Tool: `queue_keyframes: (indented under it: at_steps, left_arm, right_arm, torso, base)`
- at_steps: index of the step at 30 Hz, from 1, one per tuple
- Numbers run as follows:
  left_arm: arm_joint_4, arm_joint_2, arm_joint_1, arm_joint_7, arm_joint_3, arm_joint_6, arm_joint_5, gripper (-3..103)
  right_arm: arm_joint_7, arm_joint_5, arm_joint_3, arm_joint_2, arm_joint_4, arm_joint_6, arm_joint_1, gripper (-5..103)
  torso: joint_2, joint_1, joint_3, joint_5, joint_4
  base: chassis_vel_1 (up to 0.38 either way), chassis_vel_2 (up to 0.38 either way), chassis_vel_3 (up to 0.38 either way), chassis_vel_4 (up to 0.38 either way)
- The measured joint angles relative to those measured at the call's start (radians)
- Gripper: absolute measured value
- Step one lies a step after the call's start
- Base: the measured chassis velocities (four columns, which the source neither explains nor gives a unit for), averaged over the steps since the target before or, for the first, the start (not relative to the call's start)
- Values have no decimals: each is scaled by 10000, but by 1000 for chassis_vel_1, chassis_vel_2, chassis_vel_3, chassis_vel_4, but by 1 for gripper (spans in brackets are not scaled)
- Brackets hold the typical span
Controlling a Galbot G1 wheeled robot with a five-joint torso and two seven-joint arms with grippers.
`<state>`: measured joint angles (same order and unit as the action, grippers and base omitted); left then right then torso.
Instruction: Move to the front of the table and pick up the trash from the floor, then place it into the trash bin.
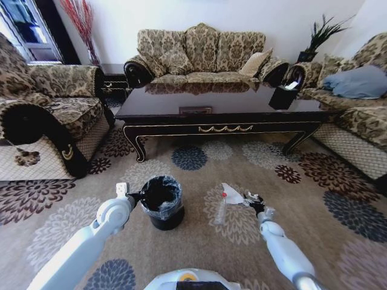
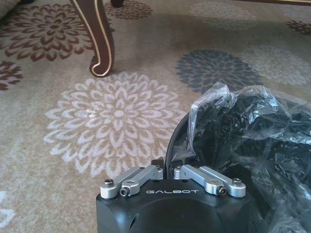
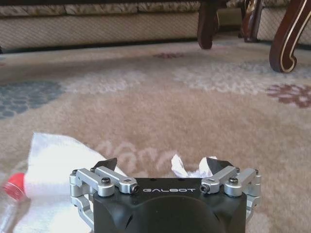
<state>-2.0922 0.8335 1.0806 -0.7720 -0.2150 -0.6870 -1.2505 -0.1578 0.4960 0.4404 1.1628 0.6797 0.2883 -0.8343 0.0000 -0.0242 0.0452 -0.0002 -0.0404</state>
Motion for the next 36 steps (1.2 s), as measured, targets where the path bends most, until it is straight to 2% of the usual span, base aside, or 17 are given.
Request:
queue_keyframes:
  at_steps: [6,16,21,27,33,36]
  left_arm:
    - [-146,75,75,12,32,-26,-9,4]
    - [-457,237,376,175,-1,-34,177,4]
    - [-620,168,405,248,-128,-34,164,4]
    - [-758,233,405,296,-132,-40,135,4]
    - [-945,240,377,294,-81,-40,129,4]
    - [-1063,225,370,271,-87,-40,130,4]
  right_arm:
    - [-99,-292,218,173,-1019,264,550,100]
    - [-134,-1326,722,309,-2436,619,1667,100]
    - [-7,-1605,1076,475,-2756,548,1884,100]
    - [78,-1375,1154,489,-2869,225,1944,100]
    - [147,-1471,1339,586,-2947,128,1944,99]
    - [176,-1555,1477,599,-3002,127,1942,84]
  torso:
    - [0,0,0,2,0]
    - [0,0,0,1,1]
    - [0,0,0,3,4]
    - [0,0,0,1,-3]
    - [0,0,0,2,1]
    - [0,1,0,2,0]
  base:
    - [0,0,0,0]
    - [0,0,0,0]
    - [0,0,0,0]
    - [0,0,0,0]
    - [0,0,0,0]
    - [0,0,0,0]
